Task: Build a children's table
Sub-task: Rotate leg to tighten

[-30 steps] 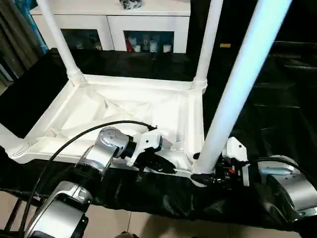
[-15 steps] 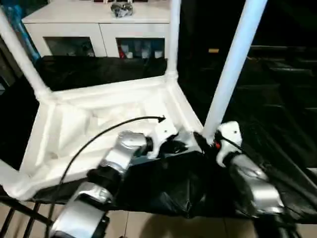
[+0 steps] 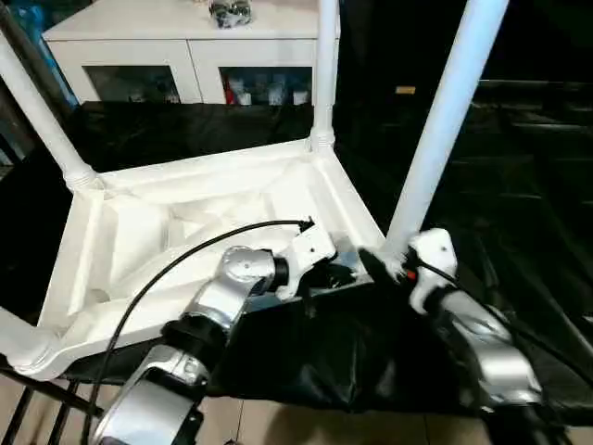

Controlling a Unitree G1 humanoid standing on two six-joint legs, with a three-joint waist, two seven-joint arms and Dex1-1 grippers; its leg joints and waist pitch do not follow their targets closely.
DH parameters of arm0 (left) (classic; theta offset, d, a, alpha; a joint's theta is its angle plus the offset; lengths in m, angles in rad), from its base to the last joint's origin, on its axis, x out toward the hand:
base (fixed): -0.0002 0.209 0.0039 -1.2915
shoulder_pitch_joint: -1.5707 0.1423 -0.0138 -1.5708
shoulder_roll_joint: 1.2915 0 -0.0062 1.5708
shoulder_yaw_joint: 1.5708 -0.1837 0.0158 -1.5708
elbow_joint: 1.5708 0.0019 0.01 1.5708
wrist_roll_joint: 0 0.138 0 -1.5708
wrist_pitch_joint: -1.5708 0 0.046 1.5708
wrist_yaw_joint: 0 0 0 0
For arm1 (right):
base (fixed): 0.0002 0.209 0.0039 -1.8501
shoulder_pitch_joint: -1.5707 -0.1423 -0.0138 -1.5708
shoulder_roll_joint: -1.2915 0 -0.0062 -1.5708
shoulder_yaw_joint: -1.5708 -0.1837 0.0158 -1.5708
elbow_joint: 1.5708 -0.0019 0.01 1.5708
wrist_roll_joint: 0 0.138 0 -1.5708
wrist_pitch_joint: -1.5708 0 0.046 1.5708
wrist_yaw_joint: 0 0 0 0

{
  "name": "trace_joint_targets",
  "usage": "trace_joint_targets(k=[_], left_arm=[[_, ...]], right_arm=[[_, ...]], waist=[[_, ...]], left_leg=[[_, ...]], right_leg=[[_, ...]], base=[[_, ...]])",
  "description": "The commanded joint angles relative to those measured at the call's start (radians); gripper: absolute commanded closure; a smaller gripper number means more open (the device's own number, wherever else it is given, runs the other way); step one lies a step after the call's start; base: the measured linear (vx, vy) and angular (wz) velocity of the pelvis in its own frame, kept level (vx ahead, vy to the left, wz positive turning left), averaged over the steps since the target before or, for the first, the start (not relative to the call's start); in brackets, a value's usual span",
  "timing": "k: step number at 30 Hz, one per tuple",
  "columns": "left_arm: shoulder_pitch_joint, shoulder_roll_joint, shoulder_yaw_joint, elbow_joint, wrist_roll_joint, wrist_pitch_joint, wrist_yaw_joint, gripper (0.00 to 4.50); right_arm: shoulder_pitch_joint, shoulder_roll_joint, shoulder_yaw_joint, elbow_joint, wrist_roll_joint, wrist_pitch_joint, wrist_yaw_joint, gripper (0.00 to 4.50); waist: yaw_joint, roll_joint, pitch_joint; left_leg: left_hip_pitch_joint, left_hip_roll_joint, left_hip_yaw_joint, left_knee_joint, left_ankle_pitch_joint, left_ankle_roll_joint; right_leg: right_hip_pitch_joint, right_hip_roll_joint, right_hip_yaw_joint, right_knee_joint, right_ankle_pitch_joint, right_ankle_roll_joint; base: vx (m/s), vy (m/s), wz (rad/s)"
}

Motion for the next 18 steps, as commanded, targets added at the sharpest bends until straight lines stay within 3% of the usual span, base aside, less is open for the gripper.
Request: trace_joint_targets(k=[1,3,6,8,11,14,15,18], left_arm=[[0.016,-0.027,-0.039,-0.011,-0.04,-0.032,-0.068,4.5],[0.026,0.016,-0.048,-0.034,-0.052,-0.025,-0.154,4.5],[0.029,0.048,-0.057,-0.043,-0.057,-0.026,-0.213,4.5],[0.03,0.066,-0.062,-0.047,-0.059,-0.029,-0.247,4.5],[0.024,0.097,-0.071,-0.038,-0.052,-0.054,-0.302,4.5],[0.012,0.116,-0.077,-0.03,-0.052,-0.07,-0.34,4.5],[0.008,0.123,-0.078,-0.031,-0.056,-0.069,-0.358,4.5],[-0.001,0.133,-0.078,-0.029,-0.061,-0.069,-0.379,4.5]], right_arm=[[0.016,0.012,0.123,-0.03,0.027,0.01,0.121,0.72],[0.046,-0.057,0.137,-0.088,0.071,0.026,0.241,0.72],[0.069,-0.124,0.154,-0.13,0.098,0.04,0.344,0.72],[0.077,-0.164,0.159,-0.147,0.11,0.051,0.404,0.72],[0.079,-0.232,0.161,-0.163,0.115,0.059,0.494,0.72],[0.07,-0.282,0.17,-0.171,0.113,0.065,0.558,0.72],[0.063,-0.303,0.178,-0.171,0.111,0.064,0.58,0.72],[0.049,-0.325,0.188,-0.159,0.088,0.041,0.588,0.72]], waist=[[0.002,-0.023,-0.043],[0.003,-0.023,-0.048],[0.008,-0.022,-0.045],[0.013,-0.018,-0.047],[0.017,-0.016,-0.047],[0.02,-0.014,-0.044],[0.02,-0.019,-0.043],[0.024,-0.02,-0.042]], left_leg=[[-0.003,0.04,-0.018,-0.06,-0.256,0.09],[-0.008,0.043,-0.017,-0.052,-0.184,0.122],[-0.011,0.044,-0.015,-0.049,-0.171,0.14],[-0.006,0.048,-0.013,-0.048,-0.175,0.135],[-0.008,0.051,-0.014,-0.047,-0.172,0.131],[-0.008,0.052,-0.016,-0.051,-0.215,0.115],[-0.006,0.052,-0.015,-0.05,-0.226,0.107],[-0.004,0.053,-0.015,-0.052,-0.227,0.094]], right_leg=[[0.031,-0.053,0.041,-0.075,-0.251,-0.203],[0.039,-0.052,0.039,-0.061,-0.135,-0.232],[0.039,-0.052,0.034,-0.058,-0.127,-0.251],[0.036,-0.051,0.033,-0.058,-0.143,-0.255],[0.037,-0.05,0.032,-0.052,-0.112,-0.266],[0.037,-0.051,0.031,-0.054,-0.151,-0.262],[0.037,-0.052,0.032,-0.057,-0.172,-0.257],[0.035,-0.054,0.034,-0.058,-0.194,-0.254]], base=[[0.0,0.0,0.0],[0.0,0.0,0.0],[0.0,0.0,0.0],[0.0,0.0,0.0],[0.0,0.0,0.0],[0.0,0.0,0.0],[0.0,0.0,0.0],[0.0,0.0,0.0]])
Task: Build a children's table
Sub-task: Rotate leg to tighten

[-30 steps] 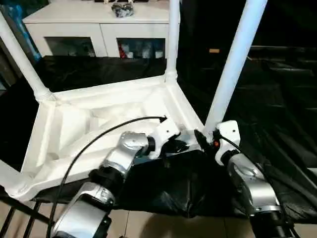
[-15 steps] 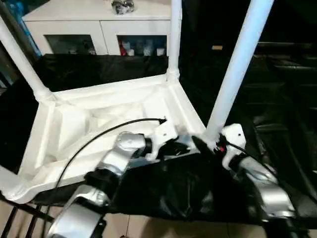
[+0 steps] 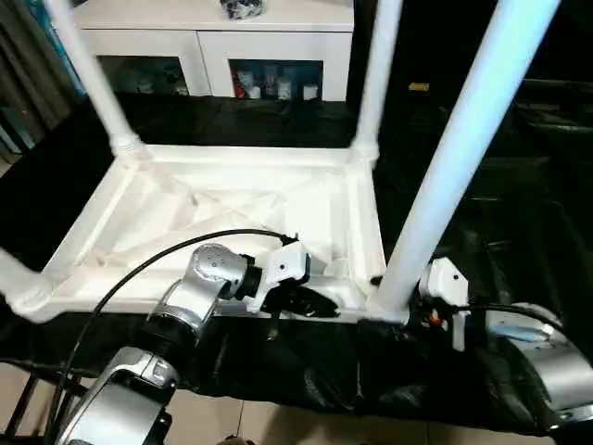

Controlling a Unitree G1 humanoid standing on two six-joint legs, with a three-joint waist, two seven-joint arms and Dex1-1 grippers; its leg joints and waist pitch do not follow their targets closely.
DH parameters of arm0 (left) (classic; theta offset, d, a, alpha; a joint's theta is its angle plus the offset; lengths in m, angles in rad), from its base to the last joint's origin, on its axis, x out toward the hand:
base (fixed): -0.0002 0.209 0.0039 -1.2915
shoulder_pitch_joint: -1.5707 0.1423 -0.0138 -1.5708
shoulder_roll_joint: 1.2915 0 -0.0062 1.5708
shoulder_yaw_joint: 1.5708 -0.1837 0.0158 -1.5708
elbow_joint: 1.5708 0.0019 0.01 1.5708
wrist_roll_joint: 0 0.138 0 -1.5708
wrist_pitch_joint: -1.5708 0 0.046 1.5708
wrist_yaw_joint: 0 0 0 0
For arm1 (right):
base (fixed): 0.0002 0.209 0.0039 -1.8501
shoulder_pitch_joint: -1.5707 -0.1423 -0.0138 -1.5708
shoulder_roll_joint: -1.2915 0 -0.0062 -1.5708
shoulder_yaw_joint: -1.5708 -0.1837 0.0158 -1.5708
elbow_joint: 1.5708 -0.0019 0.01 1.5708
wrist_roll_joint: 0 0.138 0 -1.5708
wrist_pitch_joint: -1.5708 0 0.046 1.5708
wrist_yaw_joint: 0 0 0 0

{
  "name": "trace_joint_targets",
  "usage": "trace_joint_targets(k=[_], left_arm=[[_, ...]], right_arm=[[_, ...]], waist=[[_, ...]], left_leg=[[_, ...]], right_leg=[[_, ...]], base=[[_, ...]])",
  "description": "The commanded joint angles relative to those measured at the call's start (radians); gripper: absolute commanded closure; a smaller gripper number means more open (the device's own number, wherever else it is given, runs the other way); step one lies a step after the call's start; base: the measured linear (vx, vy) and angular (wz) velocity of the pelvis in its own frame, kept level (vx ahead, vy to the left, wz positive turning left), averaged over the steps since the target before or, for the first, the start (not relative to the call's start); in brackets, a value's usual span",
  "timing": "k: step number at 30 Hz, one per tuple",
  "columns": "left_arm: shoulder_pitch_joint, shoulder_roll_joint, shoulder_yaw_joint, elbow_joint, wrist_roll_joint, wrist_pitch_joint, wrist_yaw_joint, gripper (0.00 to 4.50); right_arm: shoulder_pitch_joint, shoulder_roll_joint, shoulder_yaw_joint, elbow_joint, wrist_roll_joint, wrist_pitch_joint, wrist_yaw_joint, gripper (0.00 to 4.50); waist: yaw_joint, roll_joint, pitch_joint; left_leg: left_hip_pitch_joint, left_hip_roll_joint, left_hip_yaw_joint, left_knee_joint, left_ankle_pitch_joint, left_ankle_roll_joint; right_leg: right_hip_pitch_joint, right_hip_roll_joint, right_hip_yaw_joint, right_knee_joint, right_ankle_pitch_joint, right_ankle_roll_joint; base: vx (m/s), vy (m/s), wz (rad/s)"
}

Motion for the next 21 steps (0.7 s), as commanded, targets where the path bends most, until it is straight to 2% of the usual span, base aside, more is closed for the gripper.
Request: trace_joint_targets(k=[1,4,6,9,12,18,21], left_arm=[[-0.021,-0.001,-0.031,0.017,0.01,-0.011,-0.023,4.5],[-0.031,0.004,-0.03,0.025,0.009,-0.015,-0.032,4.5],[-0.039,0.008,-0.029,0.032,0.007,-0.019,-0.04,4.5],[-0.042,0.014,-0.03,0.034,0.004,-0.018,-0.056,4.5],[-0.042,0.017,-0.032,0.036,0.004,-0.02,-0.064,4.5],[-0.034,0.016,-0.037,0.034,0.001,-0.012,-0.072,4.5],[-0.025,-0.001,-0.037,0.038,0.013,0.002,-0.022,4.5]], right_arm=[[-0.01,-0.007,0.051,0.002,-0.019,-0.005,0.033,0.96],[-0.019,-0.012,0.054,0.007,-0.02,-0.001,0.043,1.04],[-0.025,-0.013,0.057,0.008,-0.015,0.011,0.059,1.45],[-0.024,-0.015,0.061,-0.002,-0.002,0.031,0.078,1.49],[-0.025,-0.017,0.065,0.0,0.005,0.035,0.081,1.74],[-0.011,0.002,0.055,-0.002,0.035,0.058,0.07,1.78],[-0.008,0.051,0.035,0.016,0.021,0.055,-0.012,1.78]], waist=[[-0.001,-0.016,-0.045],[0.0,-0.019,-0.048],[0.003,-0.018,-0.051],[0.005,-0.016,-0.052],[0.005,-0.015,-0.051],[0.005,-0.013,-0.05],[0.004,-0.012,-0.05]], left_leg=[[0.008,0.046,-0.014,-0.061,-0.221,0.097],[0.006,0.043,-0.014,-0.057,-0.191,0.103],[0.006,0.044,-0.014,-0.053,-0.163,0.119],[0.005,0.043,-0.013,-0.051,-0.154,0.129],[0.006,0.044,-0.014,-0.053,-0.172,0.123],[0.007,0.044,-0.014,-0.054,-0.184,0.109],[0.007,0.044,-0.014,-0.055,-0.186,0.105]], right_leg=[[0.042,-0.054,0.04,-0.065,-0.187,-0.251],[0.045,-0.053,0.04,-0.06,-0.151,-0.255],[0.046,-0.053,0.039,-0.055,-0.105,-0.266],[0.046,-0.052,0.037,-0.052,-0.077,-0.277],[0.047,-0.052,0.037,-0.054,-0.097,-0.277],[0.048,-0.053,0.038,-0.055,-0.111,-0.276],[0.046,-0.052,0.037,-0.056,-0.115,-0.276]], base=[[0.0,0.0,0.0],[0.0,0.0,0.0],[0.0,0.0,0.0],[0.0,0.0,0.0],[0.0,0.0,0.0],[0.0,0.0,0.0],[0.0,0.0,0.0]])
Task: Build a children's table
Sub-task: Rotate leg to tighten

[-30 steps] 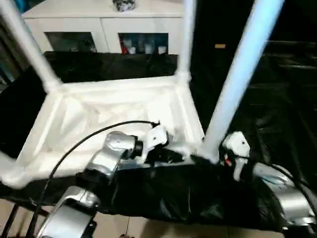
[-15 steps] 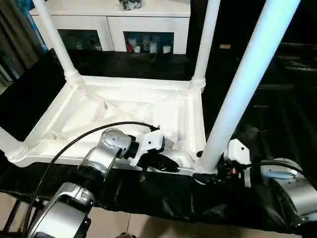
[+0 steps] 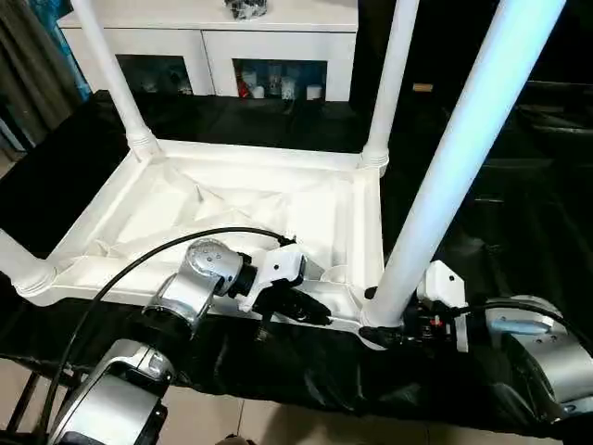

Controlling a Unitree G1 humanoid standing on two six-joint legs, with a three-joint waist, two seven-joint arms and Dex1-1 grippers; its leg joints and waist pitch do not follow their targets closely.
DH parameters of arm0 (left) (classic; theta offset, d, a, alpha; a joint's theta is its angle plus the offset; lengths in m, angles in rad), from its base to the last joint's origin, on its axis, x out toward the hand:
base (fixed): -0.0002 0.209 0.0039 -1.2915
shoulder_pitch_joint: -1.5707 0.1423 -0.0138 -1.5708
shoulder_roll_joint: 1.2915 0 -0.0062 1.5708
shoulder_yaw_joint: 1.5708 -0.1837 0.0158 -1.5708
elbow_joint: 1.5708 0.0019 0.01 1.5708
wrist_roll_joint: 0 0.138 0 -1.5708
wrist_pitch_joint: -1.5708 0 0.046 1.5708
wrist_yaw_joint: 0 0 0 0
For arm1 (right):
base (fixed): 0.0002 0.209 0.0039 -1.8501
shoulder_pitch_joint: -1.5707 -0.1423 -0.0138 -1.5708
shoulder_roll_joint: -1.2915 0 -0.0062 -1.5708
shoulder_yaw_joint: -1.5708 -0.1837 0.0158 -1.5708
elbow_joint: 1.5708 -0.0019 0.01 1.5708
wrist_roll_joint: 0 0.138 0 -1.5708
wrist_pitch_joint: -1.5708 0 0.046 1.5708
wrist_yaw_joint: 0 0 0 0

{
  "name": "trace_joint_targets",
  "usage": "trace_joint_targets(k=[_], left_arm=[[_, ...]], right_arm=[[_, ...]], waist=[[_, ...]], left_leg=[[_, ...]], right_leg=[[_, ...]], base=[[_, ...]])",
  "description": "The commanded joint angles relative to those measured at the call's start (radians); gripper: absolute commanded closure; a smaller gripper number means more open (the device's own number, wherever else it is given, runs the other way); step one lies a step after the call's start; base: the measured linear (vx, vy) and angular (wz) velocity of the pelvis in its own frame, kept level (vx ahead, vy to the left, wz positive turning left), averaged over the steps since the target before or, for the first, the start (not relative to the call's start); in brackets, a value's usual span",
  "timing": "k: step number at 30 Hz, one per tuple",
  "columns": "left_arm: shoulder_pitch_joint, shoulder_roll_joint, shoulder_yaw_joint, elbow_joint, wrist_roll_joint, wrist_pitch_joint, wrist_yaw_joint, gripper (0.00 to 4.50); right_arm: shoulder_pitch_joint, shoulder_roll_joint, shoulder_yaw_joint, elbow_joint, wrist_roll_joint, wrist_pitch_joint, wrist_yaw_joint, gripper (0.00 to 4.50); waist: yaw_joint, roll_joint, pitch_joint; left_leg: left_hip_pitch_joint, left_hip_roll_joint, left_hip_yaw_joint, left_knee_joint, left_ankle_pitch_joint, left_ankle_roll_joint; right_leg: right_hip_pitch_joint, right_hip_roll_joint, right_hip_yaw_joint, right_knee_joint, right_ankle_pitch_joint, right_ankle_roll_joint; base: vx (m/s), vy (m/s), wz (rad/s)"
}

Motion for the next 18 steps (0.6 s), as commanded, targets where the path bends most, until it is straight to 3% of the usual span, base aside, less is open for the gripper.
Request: trace_joint_targets(k=[1,2,4,5,8,13,18], left_arm=[[0.0,-0.027,-0.028,0.008,0.032,0.01,0.053,4.5],[0.0,-0.027,-0.028,0.008,0.032,0.01,0.053,4.5],[-0.007,-0.082,-0.019,0.031,0.055,0.05,0.185,4.5],[-0.007,-0.095,-0.018,0.033,0.058,0.06,0.208,4.5],[-0.007,-0.13,-0.016,0.037,0.066,0.086,0.267,4.5],[-0.013,-0.265,-0.016,0.075,0.096,0.147,0.49,4.5],[-0.005,-0.303,-0.032,0.075,0.124,0.134,0.534,4.5]], right_arm=[[0.005,0.049,0.023,0.022,0.0,0.023,-0.067,1.78],[0.005,0.049,0.023,0.022,0.0,0.023,-0.067,1.78],[-0.014,0.145,-0.001,0.09,-0.06,0.016,-0.261,1.78],[-0.017,0.168,-0.006,0.105,-0.071,0.015,-0.303,1.78],[-0.024,0.215,-0.012,0.138,-0.094,0.014,-0.391,1.78],[-0.066,0.383,-0.058,0.243,-0.138,0.041,-0.68,1.79],[-0.101,0.462,-0.072,0.281,-0.156,0.02,-0.78,1.79]], waist=[[0.0,-0.012,-0.049],[-0.001,-0.014,-0.048],[-0.011,-0.011,-0.038],[-0.017,-0.015,-0.031],[-0.032,-0.015,-0.028],[-0.045,-0.015,-0.027],[-0.056,-0.014,-0.025]], left_leg=[[0.007,0.043,-0.015,-0.057,-0.192,0.1],[0.007,0.043,-0.014,-0.058,-0.198,0.096],[0.012,0.041,-0.016,-0.068,-0.274,0.057],[0.017,0.037,-0.021,-0.073,-0.334,0.025],[0.024,0.036,-0.031,-0.08,-0.408,-0.003],[0.027,0.034,-0.031,-0.082,-0.443,-0.009],[0.03,0.03,-0.034,-0.082,-0.473,-0.002]], right_leg=[[0.046,-0.052,0.037,-0.059,-0.125,-0.273],[0.046,-0.052,0.037,-0.06,-0.136,-0.27],[0.036,-0.055,0.036,-0.075,-0.283,-0.242],[0.035,-0.057,0.034,-0.088,-0.411,-0.205],[0.032,-0.056,0.036,-0.098,-0.495,-0.159],[0.021,-0.053,0.038,-0.105,-0.497,-0.148],[0.014,-0.051,0.037,-0.116,-0.538,-0.117]], base=[[0.0,0.0,0.0],[0.0,0.0,0.0],[0.0,0.0,0.0],[0.0,0.0,0.0],[0.0,0.0,0.0],[0.0,0.0,0.0],[0.0,0.0,0.0]])
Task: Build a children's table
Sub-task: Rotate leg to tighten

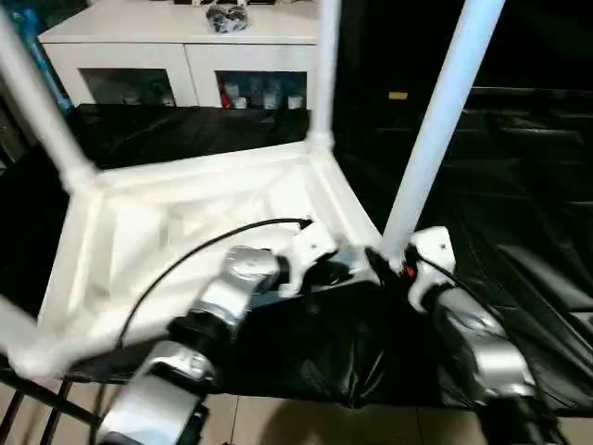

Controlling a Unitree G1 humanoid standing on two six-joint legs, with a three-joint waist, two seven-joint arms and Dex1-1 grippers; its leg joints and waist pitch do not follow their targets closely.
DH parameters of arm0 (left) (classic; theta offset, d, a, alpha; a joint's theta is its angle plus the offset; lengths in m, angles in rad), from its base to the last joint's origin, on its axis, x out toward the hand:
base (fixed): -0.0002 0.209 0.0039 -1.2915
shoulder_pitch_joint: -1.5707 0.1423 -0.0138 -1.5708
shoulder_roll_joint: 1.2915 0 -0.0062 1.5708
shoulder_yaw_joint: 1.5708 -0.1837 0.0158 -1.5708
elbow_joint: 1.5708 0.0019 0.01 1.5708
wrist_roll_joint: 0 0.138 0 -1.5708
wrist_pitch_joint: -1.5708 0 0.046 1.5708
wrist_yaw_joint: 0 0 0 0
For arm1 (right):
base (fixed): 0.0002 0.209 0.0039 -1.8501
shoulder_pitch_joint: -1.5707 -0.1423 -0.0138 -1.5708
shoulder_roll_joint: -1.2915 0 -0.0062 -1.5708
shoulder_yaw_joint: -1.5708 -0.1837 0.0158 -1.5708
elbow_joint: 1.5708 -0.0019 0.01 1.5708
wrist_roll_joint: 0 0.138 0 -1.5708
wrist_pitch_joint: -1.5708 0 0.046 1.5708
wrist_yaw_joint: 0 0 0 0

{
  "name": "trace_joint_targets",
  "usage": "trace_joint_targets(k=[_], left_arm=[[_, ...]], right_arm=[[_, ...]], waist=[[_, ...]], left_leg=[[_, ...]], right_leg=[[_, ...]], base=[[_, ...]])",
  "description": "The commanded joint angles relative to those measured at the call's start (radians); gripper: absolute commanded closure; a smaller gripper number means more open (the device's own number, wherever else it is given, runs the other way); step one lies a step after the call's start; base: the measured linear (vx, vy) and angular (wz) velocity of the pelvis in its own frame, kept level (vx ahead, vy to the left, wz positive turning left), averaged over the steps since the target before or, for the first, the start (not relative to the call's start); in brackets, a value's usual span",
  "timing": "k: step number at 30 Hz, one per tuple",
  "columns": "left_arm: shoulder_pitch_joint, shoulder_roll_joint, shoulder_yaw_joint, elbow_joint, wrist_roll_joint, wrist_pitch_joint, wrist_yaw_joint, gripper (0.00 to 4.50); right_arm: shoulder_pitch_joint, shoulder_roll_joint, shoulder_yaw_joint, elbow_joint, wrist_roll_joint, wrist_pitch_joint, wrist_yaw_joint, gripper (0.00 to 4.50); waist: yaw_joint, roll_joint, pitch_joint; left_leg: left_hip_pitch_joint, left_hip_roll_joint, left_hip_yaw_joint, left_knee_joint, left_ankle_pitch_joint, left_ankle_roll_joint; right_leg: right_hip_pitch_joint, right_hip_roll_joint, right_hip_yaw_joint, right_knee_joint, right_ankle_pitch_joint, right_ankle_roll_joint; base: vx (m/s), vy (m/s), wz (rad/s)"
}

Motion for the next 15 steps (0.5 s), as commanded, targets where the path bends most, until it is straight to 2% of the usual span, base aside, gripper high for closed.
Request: trace_joint_targets(k=[1,2,4,5,7,8,10,11,12,13,14,15], left_arm=[[0.023,-0.082,-0.089,0.011,0.004,-0.008,-0.05,4.5],[0.023,-0.082,-0.089,0.011,0.004,-0.008,-0.05,4.5],[0.027,-0.063,-0.079,0.004,-0.004,-0.019,-0.075,4.5],[0.027,-0.059,-0.074,0.003,-0.008,-0.023,-0.075,4.5],[0.029,-0.051,-0.06,-0.002,-0.024,-0.031,-0.081,4.5],[0.031,-0.039,-0.053,-0.01,-0.035,-0.042,-0.098,4.5],[0.035,-0.025,-0.047,-0.019,-0.046,-0.054,-0.119,4.5],[0.038,-0.01,-0.043,-0.025,-0.054,-0.064,-0.143,4.5],[0.041,0.005,-0.041,-0.033,-0.062,-0.071,-0.171,4.5],[0.043,0.02,-0.039,-0.042,-0.07,-0.073,-0.198,4.5],[0.045,0.028,-0.038,-0.047,-0.074,-0.074,-0.215,4.5],[0.046,0.038,-0.038,-0.05,-0.074,-0.078,-0.227,4.5]], right_arm=[[0.0,0.074,0.115,0.058,-0.019,0.004,0.028,1.79],[0.0,0.074,0.115,0.058,-0.019,0.004,0.028,1.44],[0.003,0.07,0.102,0.054,-0.007,-0.023,0.039,1.1],[0.003,0.064,0.098,0.054,-0.008,-0.028,0.04,1.1],[0.003,0.041,0.1,0.05,-0.013,-0.043,0.066,0.88],[0.006,0.022,0.095,0.038,-0.001,-0.054,0.103,0.75],[0.009,0.002,0.087,0.025,0.014,-0.066,0.143,0.61],[0.016,-0.022,0.089,0.003,0.025,-0.069,0.185,0.61],[0.024,-0.045,0.094,-0.017,0.032,-0.066,0.223,0.44],[0.031,-0.069,0.099,-0.034,0.035,-0.063,0.253,0.44],[0.035,-0.083,0.101,-0.042,0.035,-0.065,0.27,0.44],[0.039,-0.098,0.104,-0.049,0.038,-0.062,0.294,0.44]], waist=[[-0.005,-0.007,-0.022],[-0.005,-0.007,-0.022],[-0.007,-0.008,-0.024],[-0.006,-0.009,-0.025],[-0.004,-0.008,-0.025],[-0.003,-0.012,-0.027],[0.0,-0.011,-0.029],[0.001,-0.014,-0.034],[0.007,-0.012,-0.038],[0.008,-0.012,-0.04],[0.008,-0.014,-0.043],[0.012,-0.012,-0.046]], left_leg=[[0.011,0.034,-0.033,-0.085,-0.479,0.005],[0.011,0.034,-0.033,-0.085,-0.479,0.005],[0.004,0.036,-0.034,-0.088,-0.462,0.011],[0.0,0.037,-0.034,-0.089,-0.446,0.015],[0.004,0.038,-0.03,-0.087,-0.441,0.019],[0.002,0.038,-0.028,-0.086,-0.426,0.023],[-0.004,0.039,-0.026,-0.085,-0.386,0.038],[-0.008,0.041,-0.024,-0.082,-0.344,0.051],[-0.007,0.041,-0.02,-0.077,-0.294,0.071],[-0.007,0.04,-0.017,-0.073,-0.272,0.082],[-0.011,0.04,-0.015,-0.068,-0.221,0.106],[-0.014,0.039,-0.015,-0.063,-0.165,0.129]], right_leg=[[0.002,-0.051,0.032,-0.109,-0.542,-0.116],[0.002,-0.051,0.032,-0.109,-0.542,-0.116],[0.007,-0.051,0.033,-0.105,-0.507,-0.12],[0.009,-0.051,0.034,-0.102,-0.477,-0.127],[0.005,-0.051,0.037,-0.101,-0.453,-0.144],[0.008,-0.051,0.038,-0.098,-0.435,-0.153],[0.016,-0.052,0.04,-0.092,-0.379,-0.169],[0.021,-0.053,0.041,-0.085,-0.318,-0.185],[0.024,-0.051,0.042,-0.078,-0.241,-0.206],[0.025,-0.052,0.042,-0.074,-0.205,-0.218],[0.03,-0.052,0.042,-0.066,-0.132,-0.239],[0.034,-0.052,0.04,-0.058,-0.062,-0.257]], base=[[0.0,0.0,0.0],[0.0,0.0,0.0],[0.0,0.0,0.0],[0.0,0.0,0.0],[0.0,0.0,0.0],[0.0,0.0,0.0],[0.0,0.0,0.0],[0.0,0.0,0.0],[0.0,0.0,0.0],[0.055,-0.017,0.06],[0.057,-0.024,0.05],[0.057,-0.024,0.05]])
